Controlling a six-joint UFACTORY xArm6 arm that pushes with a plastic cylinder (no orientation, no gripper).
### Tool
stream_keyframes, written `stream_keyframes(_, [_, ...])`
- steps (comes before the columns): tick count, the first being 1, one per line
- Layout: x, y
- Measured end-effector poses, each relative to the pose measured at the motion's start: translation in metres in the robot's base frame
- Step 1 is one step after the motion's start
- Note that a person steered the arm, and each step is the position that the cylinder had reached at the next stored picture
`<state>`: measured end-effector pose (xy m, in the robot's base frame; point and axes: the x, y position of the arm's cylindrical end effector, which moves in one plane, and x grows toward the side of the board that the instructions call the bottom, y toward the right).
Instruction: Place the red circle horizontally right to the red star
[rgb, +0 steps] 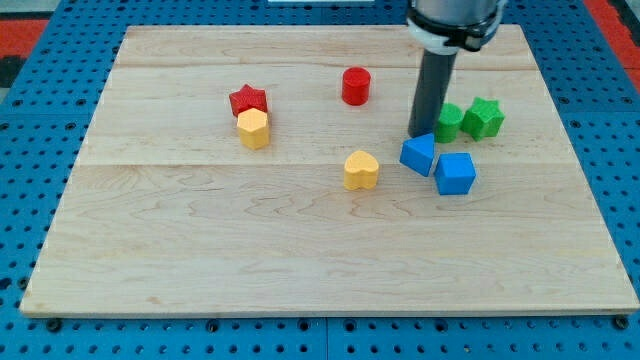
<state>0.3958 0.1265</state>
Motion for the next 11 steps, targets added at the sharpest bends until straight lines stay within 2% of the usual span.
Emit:
stream_keyframes(1, [-0.002,-0.003])
stream_keyframes(2, [-0.003,-0.047])
stream_keyframes(3, [-0.048,-0.032])
stream_keyframes(4, [-0.115,0.002])
stream_keyframes(5, [-0.128,-0.018])
stream_keyframes(6, [-0.120,-0.064])
stream_keyframes(8, [-0.089,-0.074])
stream_keyframes(9, [-0.074,-0.121])
stream_keyframes(11, [-0.067,-0.051])
